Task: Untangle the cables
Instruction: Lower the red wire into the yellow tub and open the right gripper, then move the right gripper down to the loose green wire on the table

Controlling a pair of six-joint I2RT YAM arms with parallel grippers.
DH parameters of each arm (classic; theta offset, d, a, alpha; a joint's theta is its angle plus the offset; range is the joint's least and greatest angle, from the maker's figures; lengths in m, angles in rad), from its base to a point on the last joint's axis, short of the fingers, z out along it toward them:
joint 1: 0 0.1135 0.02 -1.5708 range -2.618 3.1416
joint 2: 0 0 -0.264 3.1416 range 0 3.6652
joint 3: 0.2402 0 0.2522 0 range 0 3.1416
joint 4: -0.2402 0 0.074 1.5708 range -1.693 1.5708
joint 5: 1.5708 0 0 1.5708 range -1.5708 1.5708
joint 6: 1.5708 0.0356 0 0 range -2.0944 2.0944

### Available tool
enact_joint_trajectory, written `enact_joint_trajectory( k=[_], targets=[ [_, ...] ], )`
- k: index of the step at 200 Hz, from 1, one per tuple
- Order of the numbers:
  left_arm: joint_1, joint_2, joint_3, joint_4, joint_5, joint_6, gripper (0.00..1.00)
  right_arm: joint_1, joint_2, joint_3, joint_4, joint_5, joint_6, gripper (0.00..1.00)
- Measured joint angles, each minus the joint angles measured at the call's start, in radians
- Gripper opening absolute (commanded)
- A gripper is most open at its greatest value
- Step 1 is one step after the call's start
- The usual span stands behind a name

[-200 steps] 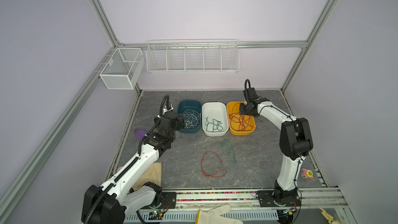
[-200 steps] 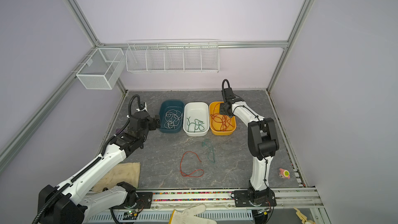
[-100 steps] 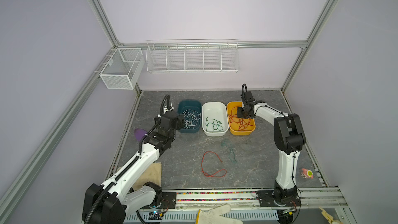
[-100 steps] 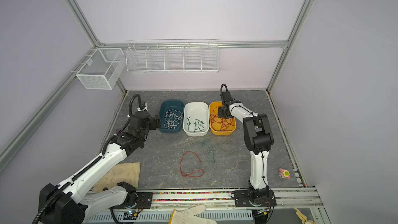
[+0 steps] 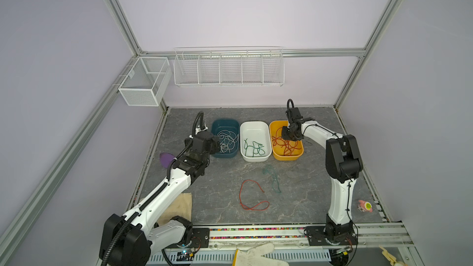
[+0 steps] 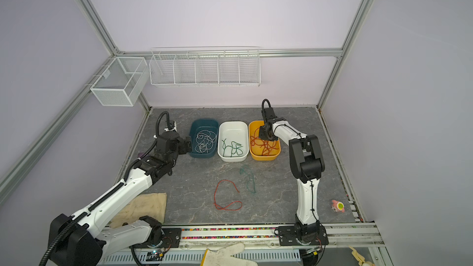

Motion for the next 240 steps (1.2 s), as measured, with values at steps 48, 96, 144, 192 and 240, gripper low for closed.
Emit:
enact_joint_trajectory(
  k=[48,96,144,192,240],
  targets=[
    [0.0,0.001,0.0,0.0,-0.004,0.0,0.99,0.0,-0.111,0.0,-0.013,-0.007,0.014,0.5],
    [0.0,0.003,0.0,0.001,-0.005,0.003,0.99,0.0,-0.198,-0.021,-0.019,-0.019,0.025,0.61],
    [0.0,-0.014,0.011,-0.035,0.009,-0.011,0.99,0.026,-0.385,-0.169,-0.014,-0.066,0.027,0.77],
    [-0.004,-0.077,0.11,-0.207,0.084,-0.024,0.99,0.121,-0.612,-0.348,-0.002,-0.122,0.014,0.95],
    [-0.004,-0.308,0.004,-0.342,0.121,-0.057,0.99,0.269,-0.752,-0.57,0.009,-0.137,0.005,0.88]
  ],
)
